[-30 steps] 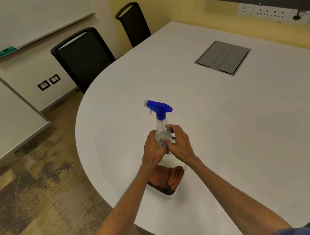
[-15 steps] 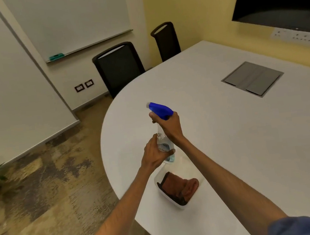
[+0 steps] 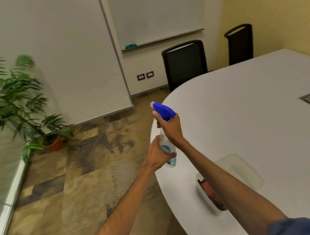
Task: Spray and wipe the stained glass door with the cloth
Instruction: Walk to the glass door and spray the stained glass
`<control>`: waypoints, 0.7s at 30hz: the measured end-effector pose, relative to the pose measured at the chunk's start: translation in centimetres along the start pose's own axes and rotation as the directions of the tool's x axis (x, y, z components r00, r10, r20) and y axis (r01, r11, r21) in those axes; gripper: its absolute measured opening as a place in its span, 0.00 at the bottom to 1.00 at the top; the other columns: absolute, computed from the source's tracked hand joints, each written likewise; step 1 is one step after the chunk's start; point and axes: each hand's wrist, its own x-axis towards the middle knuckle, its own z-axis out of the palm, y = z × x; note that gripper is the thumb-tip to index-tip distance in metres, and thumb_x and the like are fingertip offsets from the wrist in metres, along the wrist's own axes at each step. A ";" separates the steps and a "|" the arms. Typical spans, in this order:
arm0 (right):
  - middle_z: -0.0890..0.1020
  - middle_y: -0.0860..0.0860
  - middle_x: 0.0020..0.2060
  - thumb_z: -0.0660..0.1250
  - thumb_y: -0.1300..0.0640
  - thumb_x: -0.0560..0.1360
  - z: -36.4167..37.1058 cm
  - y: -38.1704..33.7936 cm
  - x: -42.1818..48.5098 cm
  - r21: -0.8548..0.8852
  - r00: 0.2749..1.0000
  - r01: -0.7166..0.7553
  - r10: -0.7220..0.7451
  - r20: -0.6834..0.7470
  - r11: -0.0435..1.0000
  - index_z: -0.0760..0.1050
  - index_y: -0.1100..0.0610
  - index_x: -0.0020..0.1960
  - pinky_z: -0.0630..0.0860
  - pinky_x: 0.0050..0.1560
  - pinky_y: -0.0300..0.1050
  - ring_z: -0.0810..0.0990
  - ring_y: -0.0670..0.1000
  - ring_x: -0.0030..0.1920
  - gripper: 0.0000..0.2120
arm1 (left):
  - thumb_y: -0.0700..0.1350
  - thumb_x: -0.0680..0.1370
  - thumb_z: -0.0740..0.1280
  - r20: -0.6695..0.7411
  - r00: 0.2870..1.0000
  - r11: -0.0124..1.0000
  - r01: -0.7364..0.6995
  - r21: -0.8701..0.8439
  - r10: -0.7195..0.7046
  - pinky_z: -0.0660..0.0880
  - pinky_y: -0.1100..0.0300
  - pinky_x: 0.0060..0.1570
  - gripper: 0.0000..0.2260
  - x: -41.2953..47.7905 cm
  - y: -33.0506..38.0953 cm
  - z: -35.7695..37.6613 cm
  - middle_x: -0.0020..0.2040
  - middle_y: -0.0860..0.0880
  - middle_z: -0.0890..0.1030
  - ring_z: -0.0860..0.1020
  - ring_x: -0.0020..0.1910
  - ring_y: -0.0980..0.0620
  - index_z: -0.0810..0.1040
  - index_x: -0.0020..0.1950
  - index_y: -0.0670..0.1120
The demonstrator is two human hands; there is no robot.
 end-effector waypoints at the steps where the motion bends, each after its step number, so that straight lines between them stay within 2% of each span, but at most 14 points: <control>1: 0.78 0.51 0.30 0.70 0.52 0.77 1.2 -0.3 -0.4 0.002 1.000 0.007 -0.007 0.024 1.000 0.77 0.50 0.43 0.78 0.37 0.32 0.79 0.42 0.31 0.06 | 0.49 0.67 0.81 -0.032 0.999 1.000 0.012 -0.007 -0.012 0.79 0.55 0.58 0.35 -0.7 -0.5 -0.9 0.60 0.46 0.79 0.79 0.59 0.46 0.68 0.68 0.46; 4: 0.79 0.52 0.31 0.71 0.52 0.77 5.2 -1.1 -2.1 0.018 0.995 0.019 -0.021 0.099 1.000 0.77 0.52 0.44 0.78 0.37 0.32 0.79 0.45 0.32 0.05 | 0.51 0.67 0.80 -0.125 0.991 0.999 0.047 -0.014 -0.048 0.76 0.50 0.65 0.39 -3.0 -2.1 -3.9 0.66 0.45 0.75 0.76 0.64 0.46 0.64 0.72 0.46; 6: 0.78 0.53 0.31 0.71 0.52 0.77 8.2 -1.9 -3.7 0.026 0.987 0.028 -0.031 0.158 0.999 0.77 0.53 0.44 0.77 0.36 0.33 0.79 0.49 0.33 0.06 | 0.52 0.66 0.80 -0.175 0.982 0.997 0.074 -0.014 -0.075 0.75 0.47 0.65 0.40 -4.8 -3.6 -6.2 0.66 0.44 0.75 0.76 0.65 0.45 0.63 0.72 0.46; 9: 0.78 0.53 0.30 0.70 0.52 0.77 12.8 -3.0 -6.7 0.033 0.965 0.046 -0.053 0.255 0.998 0.77 0.53 0.42 0.77 0.36 0.36 0.78 0.51 0.33 0.08 | 0.52 0.66 0.80 -0.237 0.963 0.992 0.118 -0.041 -0.124 0.77 0.49 0.62 0.39 -8.1 -6.2 -10.1 0.64 0.47 0.76 0.77 0.63 0.47 0.64 0.71 0.48; 13: 0.76 0.58 0.30 0.70 0.51 0.78 19.2 -4.6 -12.0 0.074 0.922 0.024 -0.051 0.383 0.997 0.76 0.62 0.42 0.76 0.35 0.38 0.75 0.53 0.32 0.14 | 0.53 0.65 0.81 -0.352 0.919 0.984 0.168 -0.058 -0.178 0.76 0.51 0.61 0.40 -14.0 -9.6 -15.5 0.65 0.49 0.75 0.75 0.62 0.48 0.65 0.71 0.47; 16: 0.74 0.59 0.31 0.71 0.51 0.77 23.9 -6.0 -16.7 0.113 0.891 -0.003 -0.049 0.451 0.994 0.76 0.64 0.43 0.76 0.35 0.39 0.74 0.54 0.32 0.16 | 0.52 0.65 0.81 -0.416 0.883 0.976 0.209 -0.066 -0.218 0.76 0.51 0.60 0.39 -19.1 -12.1 -19.5 0.66 0.50 0.73 0.74 0.63 0.49 0.66 0.70 0.47; 18: 0.74 0.58 0.31 0.72 0.51 0.77 27.0 -6.8 -20.2 0.134 0.863 -0.015 -0.055 0.502 0.991 0.77 0.63 0.44 0.77 0.36 0.42 0.74 0.55 0.33 0.14 | 0.51 0.65 0.81 -0.457 0.855 0.969 0.235 -0.077 -0.244 0.76 0.55 0.56 0.37 -22.7 -13.6 -21.9 0.64 0.49 0.74 0.75 0.60 0.49 0.67 0.68 0.47; 21: 0.73 0.57 0.31 0.71 0.52 0.77 31.5 -8.3 -25.6 0.175 0.813 -0.011 -0.093 0.575 0.985 0.80 0.54 0.47 0.77 0.35 0.40 0.74 0.53 0.33 0.06 | 0.49 0.64 0.80 -0.541 0.793 0.957 0.275 -0.095 -0.282 0.76 0.56 0.52 0.35 -28.5 -15.7 -25.2 0.61 0.48 0.75 0.77 0.57 0.48 0.68 0.66 0.47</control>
